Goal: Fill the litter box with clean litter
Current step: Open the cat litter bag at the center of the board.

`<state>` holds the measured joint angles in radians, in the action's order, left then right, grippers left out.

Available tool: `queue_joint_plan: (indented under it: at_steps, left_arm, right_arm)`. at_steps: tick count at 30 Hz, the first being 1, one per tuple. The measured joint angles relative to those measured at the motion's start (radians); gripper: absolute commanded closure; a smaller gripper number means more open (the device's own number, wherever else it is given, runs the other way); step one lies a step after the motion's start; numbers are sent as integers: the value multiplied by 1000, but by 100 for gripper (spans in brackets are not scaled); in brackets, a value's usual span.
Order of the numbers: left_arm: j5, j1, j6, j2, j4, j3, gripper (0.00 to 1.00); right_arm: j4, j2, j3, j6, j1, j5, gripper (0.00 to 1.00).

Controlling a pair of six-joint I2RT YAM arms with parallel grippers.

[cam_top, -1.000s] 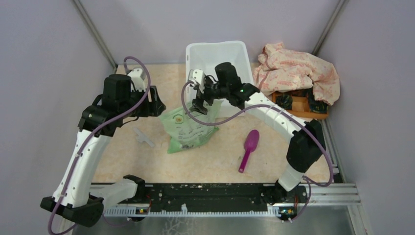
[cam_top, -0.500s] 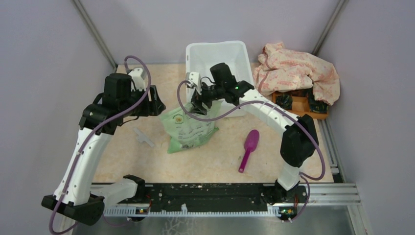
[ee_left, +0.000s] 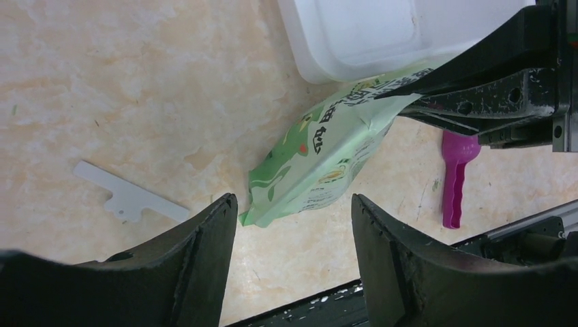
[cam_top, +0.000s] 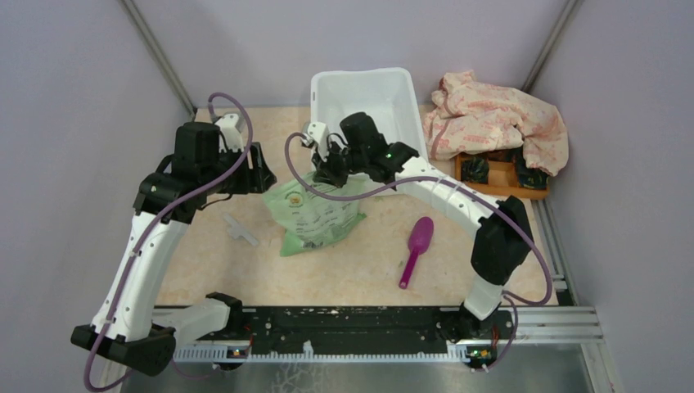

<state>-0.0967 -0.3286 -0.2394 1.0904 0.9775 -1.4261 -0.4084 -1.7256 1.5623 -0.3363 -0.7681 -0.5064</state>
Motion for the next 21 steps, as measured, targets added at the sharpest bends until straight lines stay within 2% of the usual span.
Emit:
queue_joint_plan:
  at_steps: [10, 21]
  left_arm:
    - [19, 12, 4, 0, 3, -30, 32]
    - [16, 17, -3, 0, -2, -35, 34]
  right_arm:
    - [51, 154, -136, 224, -42, 203, 100]
    - [86, 207, -164, 432, -54, 316, 100]
